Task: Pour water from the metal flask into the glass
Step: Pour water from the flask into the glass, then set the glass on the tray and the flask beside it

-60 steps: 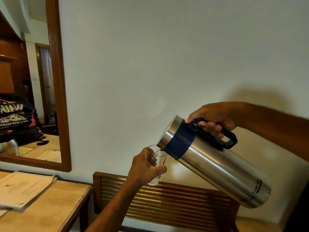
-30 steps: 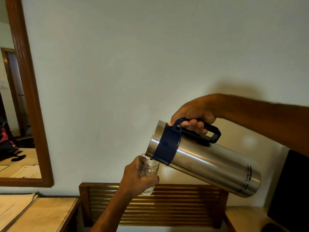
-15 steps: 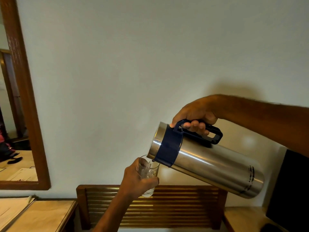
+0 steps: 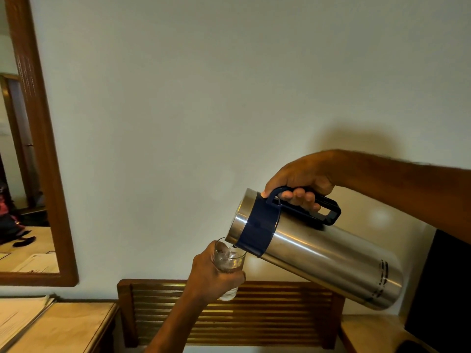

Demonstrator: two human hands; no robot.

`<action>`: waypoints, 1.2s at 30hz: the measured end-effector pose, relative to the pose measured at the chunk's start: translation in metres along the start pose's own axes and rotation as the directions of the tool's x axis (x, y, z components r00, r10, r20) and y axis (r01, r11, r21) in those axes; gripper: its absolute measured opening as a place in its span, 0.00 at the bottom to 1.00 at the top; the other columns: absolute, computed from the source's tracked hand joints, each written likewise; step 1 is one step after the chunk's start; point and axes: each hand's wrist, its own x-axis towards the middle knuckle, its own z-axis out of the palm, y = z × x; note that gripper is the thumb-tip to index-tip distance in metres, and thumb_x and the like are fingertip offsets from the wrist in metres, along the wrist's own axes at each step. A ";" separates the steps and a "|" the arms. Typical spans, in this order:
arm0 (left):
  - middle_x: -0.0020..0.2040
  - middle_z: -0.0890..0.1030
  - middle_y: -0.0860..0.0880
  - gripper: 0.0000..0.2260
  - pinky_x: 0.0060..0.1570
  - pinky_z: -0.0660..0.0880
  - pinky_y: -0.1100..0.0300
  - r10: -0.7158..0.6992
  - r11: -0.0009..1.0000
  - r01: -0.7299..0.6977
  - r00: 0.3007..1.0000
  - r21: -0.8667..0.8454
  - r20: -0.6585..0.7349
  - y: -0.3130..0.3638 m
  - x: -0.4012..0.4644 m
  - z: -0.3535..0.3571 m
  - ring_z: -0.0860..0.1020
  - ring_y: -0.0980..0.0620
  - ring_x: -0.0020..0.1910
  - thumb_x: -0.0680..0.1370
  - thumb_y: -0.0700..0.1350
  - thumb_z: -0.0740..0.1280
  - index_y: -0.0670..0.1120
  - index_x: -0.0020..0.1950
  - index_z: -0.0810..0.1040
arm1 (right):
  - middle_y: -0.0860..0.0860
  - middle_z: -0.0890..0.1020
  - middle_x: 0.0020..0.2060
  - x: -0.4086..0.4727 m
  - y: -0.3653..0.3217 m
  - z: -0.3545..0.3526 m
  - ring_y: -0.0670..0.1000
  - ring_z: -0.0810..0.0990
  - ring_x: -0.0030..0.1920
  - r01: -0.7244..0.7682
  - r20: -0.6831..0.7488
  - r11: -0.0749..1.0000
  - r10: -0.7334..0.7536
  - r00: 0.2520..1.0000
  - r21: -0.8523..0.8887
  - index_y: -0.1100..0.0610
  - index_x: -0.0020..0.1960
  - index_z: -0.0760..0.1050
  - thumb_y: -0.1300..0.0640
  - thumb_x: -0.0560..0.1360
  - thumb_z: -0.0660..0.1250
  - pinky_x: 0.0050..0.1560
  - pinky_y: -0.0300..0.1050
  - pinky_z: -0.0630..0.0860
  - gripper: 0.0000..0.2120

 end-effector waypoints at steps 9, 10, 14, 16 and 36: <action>0.47 0.82 0.58 0.27 0.37 0.79 0.70 -0.011 1.000 0.011 1.000 -0.007 -0.003 0.000 -0.005 0.002 0.82 0.54 0.45 0.57 0.58 0.77 0.60 0.54 0.74 | 0.48 0.68 0.16 -0.007 0.027 -0.009 0.48 0.65 0.17 0.025 0.065 0.998 -0.029 0.997 0.055 0.54 0.25 0.67 0.43 0.76 0.64 0.24 0.38 0.68 0.25; 0.46 0.83 0.58 0.26 0.37 0.79 0.70 -0.011 1.000 0.011 1.000 -0.015 -0.009 0.000 -0.005 0.001 0.82 0.56 0.45 0.57 0.58 0.77 0.61 0.53 0.74 | 0.48 0.68 0.16 -0.009 0.034 -0.010 0.48 0.65 0.17 0.037 0.061 0.995 -0.043 0.997 0.090 0.54 0.25 0.67 0.43 0.76 0.64 0.25 0.38 0.67 0.25; 0.44 0.82 0.59 0.24 0.35 0.79 0.70 -0.018 0.999 0.017 1.000 -0.048 -0.014 0.001 -0.006 0.001 0.80 0.64 0.47 0.57 0.56 0.78 0.63 0.50 0.74 | 0.47 0.67 0.16 -0.007 0.076 -0.001 0.47 0.64 0.17 0.113 0.012 0.958 -0.120 0.993 0.263 0.54 0.25 0.67 0.42 0.75 0.65 0.23 0.39 0.65 0.25; 0.45 0.82 0.58 0.25 0.35 0.78 0.70 -0.040 0.996 0.039 0.999 -0.074 -0.010 0.000 -0.006 0.003 0.80 0.64 0.47 0.56 0.56 0.79 0.62 0.51 0.74 | 0.48 0.67 0.16 -0.003 0.100 0.011 0.47 0.64 0.17 0.174 -0.043 0.915 -0.170 0.985 0.364 0.54 0.25 0.67 0.43 0.75 0.65 0.22 0.38 0.65 0.24; 0.57 0.79 0.50 0.31 0.49 0.77 0.65 -0.312 0.950 0.313 0.949 -0.006 0.037 -0.138 -0.068 0.082 0.78 0.55 0.56 0.64 0.42 0.82 0.49 0.63 0.75 | 0.51 0.64 0.13 0.131 0.297 0.255 0.46 0.60 0.13 0.355 -0.379 0.325 0.009 0.925 0.876 0.59 0.22 0.68 0.50 0.70 0.66 0.19 0.34 0.57 0.21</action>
